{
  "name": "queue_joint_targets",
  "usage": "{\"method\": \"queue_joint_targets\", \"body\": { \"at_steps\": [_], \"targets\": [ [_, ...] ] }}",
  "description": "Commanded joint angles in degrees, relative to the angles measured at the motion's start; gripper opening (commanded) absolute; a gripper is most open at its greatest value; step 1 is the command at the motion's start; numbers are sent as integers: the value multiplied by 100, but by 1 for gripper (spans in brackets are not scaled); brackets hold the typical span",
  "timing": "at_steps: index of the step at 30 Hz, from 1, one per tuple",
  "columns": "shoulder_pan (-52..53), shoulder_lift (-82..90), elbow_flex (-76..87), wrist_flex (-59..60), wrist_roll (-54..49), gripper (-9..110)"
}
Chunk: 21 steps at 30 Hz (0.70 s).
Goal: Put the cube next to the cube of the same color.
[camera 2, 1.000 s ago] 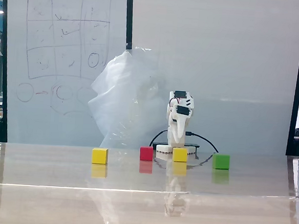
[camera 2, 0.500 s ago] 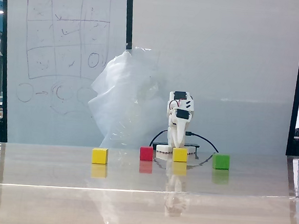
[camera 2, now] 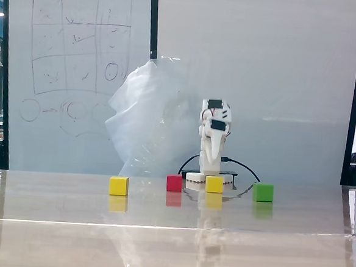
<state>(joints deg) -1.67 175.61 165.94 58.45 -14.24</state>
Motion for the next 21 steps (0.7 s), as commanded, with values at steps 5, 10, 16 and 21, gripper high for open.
{"method": "queue_joint_targets", "body": {
  "at_steps": [5,10,16,21],
  "targets": [
    [-53,-3533,-3955,1107,0,4],
    [-62,-5194,-5326,2048,-26,2],
    [-264,-6003,-6108,2514,18,12],
    [-422,-6390,-6135,2769,26,23]
  ]
}}
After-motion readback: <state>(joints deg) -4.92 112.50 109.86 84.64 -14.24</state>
